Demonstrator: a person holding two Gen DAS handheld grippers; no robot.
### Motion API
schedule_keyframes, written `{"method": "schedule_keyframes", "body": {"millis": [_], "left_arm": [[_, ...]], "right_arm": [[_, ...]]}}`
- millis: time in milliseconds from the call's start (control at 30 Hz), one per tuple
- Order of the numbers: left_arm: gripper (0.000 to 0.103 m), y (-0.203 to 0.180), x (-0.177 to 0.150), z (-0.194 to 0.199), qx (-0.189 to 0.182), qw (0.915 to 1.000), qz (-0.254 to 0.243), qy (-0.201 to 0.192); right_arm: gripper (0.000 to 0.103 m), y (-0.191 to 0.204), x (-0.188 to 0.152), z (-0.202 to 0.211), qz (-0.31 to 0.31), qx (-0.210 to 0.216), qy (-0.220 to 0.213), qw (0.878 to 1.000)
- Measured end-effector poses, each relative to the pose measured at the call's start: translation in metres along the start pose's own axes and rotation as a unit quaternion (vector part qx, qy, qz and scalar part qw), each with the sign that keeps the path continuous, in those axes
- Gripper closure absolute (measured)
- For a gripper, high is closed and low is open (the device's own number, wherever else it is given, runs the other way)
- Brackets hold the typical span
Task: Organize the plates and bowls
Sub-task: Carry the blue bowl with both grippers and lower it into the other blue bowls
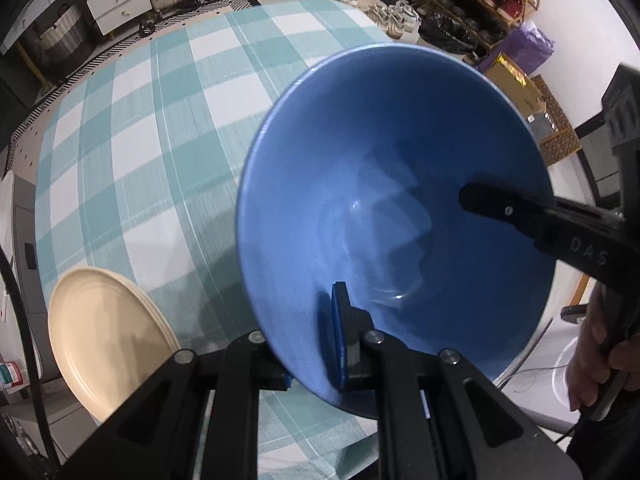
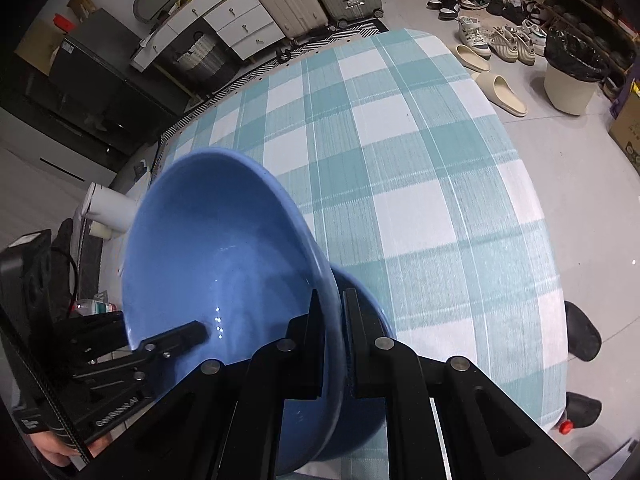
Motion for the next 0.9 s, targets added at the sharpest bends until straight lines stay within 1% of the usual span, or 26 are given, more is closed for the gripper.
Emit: {"method": "schedule_keyframes", "body": {"millis": [100,300,467,533,600,700,767,900], "left_arm": [[0.091,-0.001,-0.008,-0.006,0.009,0.9999,-0.006,-0.001],[0.09,-0.008,-0.02,-0.014,0.039,0.9989,-0.026,-0.003],[0.089,-0.015,-0.025,-0.017,0.072,0.9962,-0.048,-0.009],[0.088,-0.017,-0.027,-0.018,0.084,0.9948,-0.056,-0.01],[0.086,-0.022,-0.03,-0.019,0.105,0.9921,-0.068,-0.01],[0.083,-0.027,-0.035,-0.023,0.146,0.9852,-0.09,-0.007],[0.082,-0.026,-0.039,-0.028,0.169,0.9809,-0.096,-0.002],[0.08,-0.022,-0.042,-0.032,0.172,0.9808,-0.091,-0.007]], "right_arm": [[0.095,0.002,-0.01,-0.002,0.011,-0.017,-0.004,1.0],[0.095,0.002,-0.024,-0.017,0.019,-0.031,-0.001,0.999],[0.095,0.005,-0.033,-0.021,0.037,-0.057,-0.019,0.997],[0.095,0.004,-0.034,-0.024,0.039,-0.06,-0.022,0.997],[0.095,0.003,-0.036,-0.025,0.038,-0.057,-0.024,0.997],[0.095,-0.001,-0.038,-0.026,0.025,-0.046,-0.025,0.998],[0.095,-0.001,-0.041,-0.029,0.025,-0.041,-0.026,0.998],[0.095,0.002,-0.049,-0.03,0.03,-0.05,-0.047,0.997]]}}
Point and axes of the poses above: each gripper's, at about its wrist camera, not at the fingertips, and z roughly against the way its jaws point, y to its left, x to its top, the point moved 3 cm from there along -z, roughly the way its jaws point, and after that the axes turned 14 degrees about -x, right-handed, at the moved point
